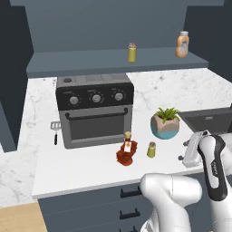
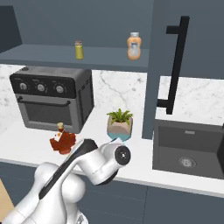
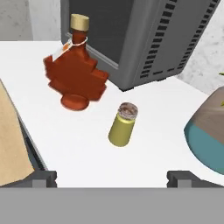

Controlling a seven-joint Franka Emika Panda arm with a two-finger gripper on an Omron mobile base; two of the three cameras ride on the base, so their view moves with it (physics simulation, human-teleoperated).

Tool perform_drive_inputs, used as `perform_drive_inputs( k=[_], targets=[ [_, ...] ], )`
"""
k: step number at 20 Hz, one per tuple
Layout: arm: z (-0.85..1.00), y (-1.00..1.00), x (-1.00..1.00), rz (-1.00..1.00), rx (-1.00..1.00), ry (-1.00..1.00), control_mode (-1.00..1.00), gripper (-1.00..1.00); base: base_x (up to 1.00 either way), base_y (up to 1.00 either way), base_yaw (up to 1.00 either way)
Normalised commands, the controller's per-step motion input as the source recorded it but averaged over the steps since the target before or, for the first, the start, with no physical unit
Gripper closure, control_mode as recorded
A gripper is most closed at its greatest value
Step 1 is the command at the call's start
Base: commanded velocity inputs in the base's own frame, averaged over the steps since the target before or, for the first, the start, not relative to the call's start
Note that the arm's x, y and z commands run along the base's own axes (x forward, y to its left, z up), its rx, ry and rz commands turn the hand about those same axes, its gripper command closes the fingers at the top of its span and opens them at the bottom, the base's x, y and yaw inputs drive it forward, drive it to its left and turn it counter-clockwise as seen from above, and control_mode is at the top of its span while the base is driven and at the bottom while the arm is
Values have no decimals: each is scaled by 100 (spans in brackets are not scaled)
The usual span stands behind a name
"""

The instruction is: Put the shaker and condiment bottle from the counter next to their counterparts in the cabinet.

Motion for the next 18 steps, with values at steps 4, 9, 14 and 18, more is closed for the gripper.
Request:
perform_drive_inputs(
  k=[4,9,14,18],
  targets=[
    [-5,17,24,0,5,-3,-100,-100,0,0,0],
    [7,3,7,3,4,12,-100,-100,0,0,0],
    [0,0,8,11,7,26,-100,-100,0,0,0],
    [0,-2,13,5,5,6,-100,-100,0,0,0]
  ],
)
